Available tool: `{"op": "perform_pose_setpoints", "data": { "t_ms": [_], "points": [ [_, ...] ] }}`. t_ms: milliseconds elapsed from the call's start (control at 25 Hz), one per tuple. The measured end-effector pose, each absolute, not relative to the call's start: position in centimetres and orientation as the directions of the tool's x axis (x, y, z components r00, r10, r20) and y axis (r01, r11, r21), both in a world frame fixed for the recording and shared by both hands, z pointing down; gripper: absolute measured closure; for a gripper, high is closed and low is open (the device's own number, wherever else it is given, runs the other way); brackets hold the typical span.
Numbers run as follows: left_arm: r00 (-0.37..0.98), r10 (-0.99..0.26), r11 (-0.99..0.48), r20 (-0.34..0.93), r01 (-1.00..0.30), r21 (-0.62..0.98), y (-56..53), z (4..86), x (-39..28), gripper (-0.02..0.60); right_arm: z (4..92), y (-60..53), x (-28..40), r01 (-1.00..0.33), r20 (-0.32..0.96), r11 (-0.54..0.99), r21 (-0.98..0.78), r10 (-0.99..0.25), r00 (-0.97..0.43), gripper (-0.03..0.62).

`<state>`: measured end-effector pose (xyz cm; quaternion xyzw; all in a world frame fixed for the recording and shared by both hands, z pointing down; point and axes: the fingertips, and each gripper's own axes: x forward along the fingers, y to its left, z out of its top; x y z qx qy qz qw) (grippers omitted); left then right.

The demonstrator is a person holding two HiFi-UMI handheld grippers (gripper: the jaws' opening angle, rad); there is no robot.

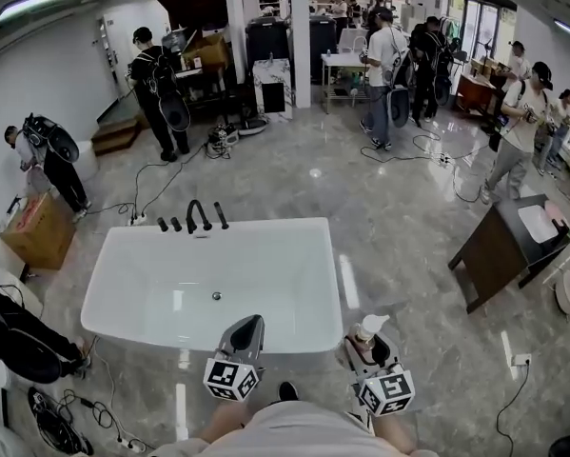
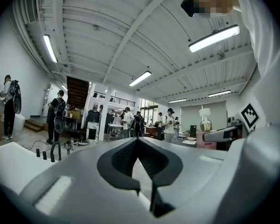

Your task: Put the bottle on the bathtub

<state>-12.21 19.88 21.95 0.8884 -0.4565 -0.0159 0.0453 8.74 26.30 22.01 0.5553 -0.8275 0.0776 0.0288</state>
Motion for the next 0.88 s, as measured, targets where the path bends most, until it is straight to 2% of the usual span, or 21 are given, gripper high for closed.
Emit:
{"op": "perform_pose_setpoints", "data": {
  "t_ms": [400,880],
  "points": [
    [0.641,-0.767,-0.640,0.011,-0.766,0.061,7.3,21.7,-14.3,0.578,21.7,13.9,5.8,-0.938,0.120,0.333,-0.100,-0.931,-0.344,0.378],
    [0.609,-0.793,-0.606,0.025,-0.792,0.077,4.8,21.9,-11.9,0.578,22.0,9.9,7.4,-0.917,0.144,0.384,-0.106,-0.907,-0.397,0.378]
  ]
}}
